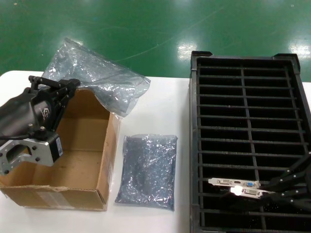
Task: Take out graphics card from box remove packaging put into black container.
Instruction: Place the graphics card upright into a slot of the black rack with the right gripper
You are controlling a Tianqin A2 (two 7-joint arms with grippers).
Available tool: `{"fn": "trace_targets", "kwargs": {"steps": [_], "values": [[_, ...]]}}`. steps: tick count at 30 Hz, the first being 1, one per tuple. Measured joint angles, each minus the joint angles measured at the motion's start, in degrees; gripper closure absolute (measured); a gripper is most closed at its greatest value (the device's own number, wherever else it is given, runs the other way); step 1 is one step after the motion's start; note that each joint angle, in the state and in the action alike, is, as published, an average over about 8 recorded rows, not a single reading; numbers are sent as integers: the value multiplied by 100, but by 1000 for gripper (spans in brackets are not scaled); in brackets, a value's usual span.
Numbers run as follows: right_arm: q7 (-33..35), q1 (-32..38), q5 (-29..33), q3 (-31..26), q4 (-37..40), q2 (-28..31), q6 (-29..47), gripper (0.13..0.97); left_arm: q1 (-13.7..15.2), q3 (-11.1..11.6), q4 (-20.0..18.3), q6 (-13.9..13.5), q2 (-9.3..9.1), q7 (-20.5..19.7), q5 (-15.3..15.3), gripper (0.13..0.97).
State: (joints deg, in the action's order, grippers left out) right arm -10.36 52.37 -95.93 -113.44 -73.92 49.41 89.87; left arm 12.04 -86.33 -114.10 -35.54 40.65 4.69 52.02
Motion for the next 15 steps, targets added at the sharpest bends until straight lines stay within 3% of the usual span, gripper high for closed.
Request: {"fn": "trace_targets", "kwargs": {"steps": [15], "values": [[27, 19, 161, -71, 42, -203, -18, 915, 0, 0, 0, 0, 0, 2, 0, 959]]}}
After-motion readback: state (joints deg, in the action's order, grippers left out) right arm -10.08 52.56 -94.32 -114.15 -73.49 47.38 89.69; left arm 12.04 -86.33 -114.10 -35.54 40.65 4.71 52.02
